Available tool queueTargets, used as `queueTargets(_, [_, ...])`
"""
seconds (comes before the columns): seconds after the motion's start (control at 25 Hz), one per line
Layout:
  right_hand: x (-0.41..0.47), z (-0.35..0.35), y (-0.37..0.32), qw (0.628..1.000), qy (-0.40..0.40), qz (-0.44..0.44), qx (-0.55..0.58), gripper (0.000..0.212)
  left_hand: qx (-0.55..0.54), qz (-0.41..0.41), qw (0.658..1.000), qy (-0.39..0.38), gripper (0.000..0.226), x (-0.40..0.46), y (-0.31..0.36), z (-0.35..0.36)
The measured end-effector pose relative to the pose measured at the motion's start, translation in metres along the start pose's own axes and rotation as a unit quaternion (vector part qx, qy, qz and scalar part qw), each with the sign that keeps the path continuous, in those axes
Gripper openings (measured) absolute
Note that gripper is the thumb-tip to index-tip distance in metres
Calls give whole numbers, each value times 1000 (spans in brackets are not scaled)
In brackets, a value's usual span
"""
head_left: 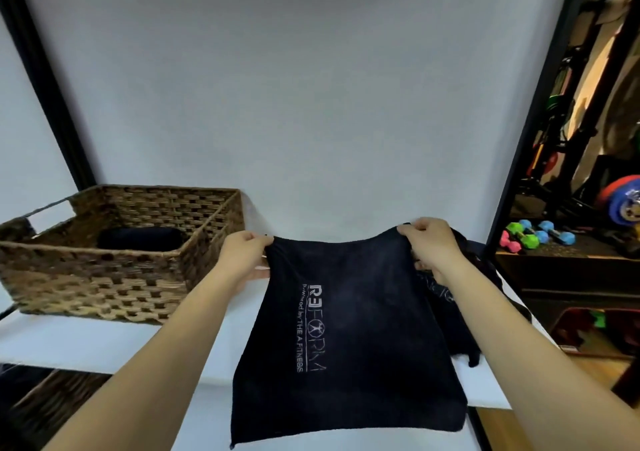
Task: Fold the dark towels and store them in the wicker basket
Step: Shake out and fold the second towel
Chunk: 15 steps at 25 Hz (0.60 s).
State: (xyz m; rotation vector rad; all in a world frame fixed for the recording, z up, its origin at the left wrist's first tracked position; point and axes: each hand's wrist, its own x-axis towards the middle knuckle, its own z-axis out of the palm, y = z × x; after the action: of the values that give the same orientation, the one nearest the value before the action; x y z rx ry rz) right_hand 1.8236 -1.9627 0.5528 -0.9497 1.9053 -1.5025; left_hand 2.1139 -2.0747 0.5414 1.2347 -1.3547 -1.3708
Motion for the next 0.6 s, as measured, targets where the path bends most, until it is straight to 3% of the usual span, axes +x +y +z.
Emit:
queueTargets(0.16, [-35, 49, -7, 995, -39, -73, -56, 28, -30, 25, 998, -40, 13, -34, 0, 25])
queueTargets(0.44, [-87, 112, 2, 980, -67, -160, -102, 9, -52, 69, 994, -70, 17, -58, -27, 38])
queueTargets(0.6, [-104, 122, 2, 972, -92, -177, -121, 11, -56, 82, 993, -62, 19, -57, -39, 27])
